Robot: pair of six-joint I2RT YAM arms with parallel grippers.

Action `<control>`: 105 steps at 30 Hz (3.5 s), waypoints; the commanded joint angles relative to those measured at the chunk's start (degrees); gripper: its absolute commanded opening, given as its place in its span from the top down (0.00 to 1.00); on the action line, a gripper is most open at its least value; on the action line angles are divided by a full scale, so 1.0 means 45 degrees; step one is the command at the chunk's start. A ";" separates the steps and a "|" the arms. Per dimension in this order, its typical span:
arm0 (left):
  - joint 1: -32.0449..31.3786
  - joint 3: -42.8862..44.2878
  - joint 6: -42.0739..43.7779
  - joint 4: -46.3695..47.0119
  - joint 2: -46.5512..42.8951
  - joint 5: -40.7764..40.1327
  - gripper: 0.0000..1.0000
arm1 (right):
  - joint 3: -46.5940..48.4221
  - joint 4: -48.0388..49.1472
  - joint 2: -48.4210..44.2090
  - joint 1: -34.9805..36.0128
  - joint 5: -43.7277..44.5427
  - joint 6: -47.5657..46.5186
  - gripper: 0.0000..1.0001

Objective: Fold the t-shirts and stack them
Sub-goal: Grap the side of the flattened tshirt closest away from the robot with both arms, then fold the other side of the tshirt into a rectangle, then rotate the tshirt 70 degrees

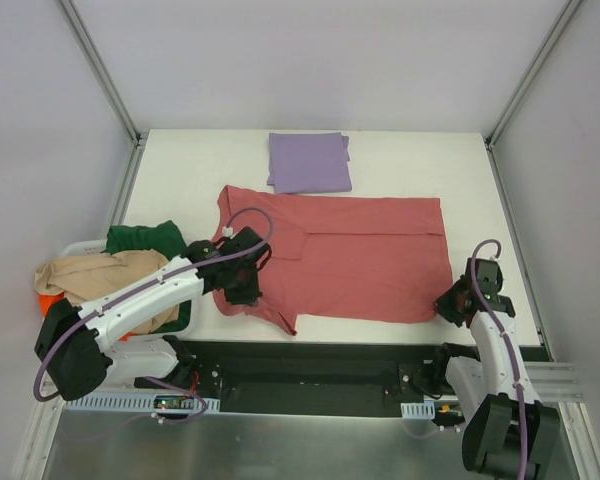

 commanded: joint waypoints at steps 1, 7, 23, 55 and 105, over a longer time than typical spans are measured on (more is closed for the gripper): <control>0.0684 0.1284 0.1015 0.0114 0.0018 -0.0382 1.00 | 0.0852 0.0826 0.0231 -0.0064 -0.0782 -0.0653 0.99; 0.1387 0.2378 0.1933 0.0680 0.0642 -0.0734 1.00 | 0.1789 0.1647 0.1304 -0.0044 -0.1447 -0.0751 0.99; 0.2872 0.5055 0.3398 0.1540 0.2420 -0.3058 1.00 | 0.4973 0.2312 0.5191 -0.0024 -0.1505 -0.0674 1.00; 0.4337 0.8591 0.6876 0.3455 0.7244 -0.2844 1.00 | 0.7318 0.2741 0.8903 0.0171 -0.1075 -0.0615 0.96; 0.6485 0.7867 0.3751 0.3884 1.0936 0.1199 0.01 | 0.7477 0.1316 1.1309 0.4972 -0.3869 -0.4404 0.04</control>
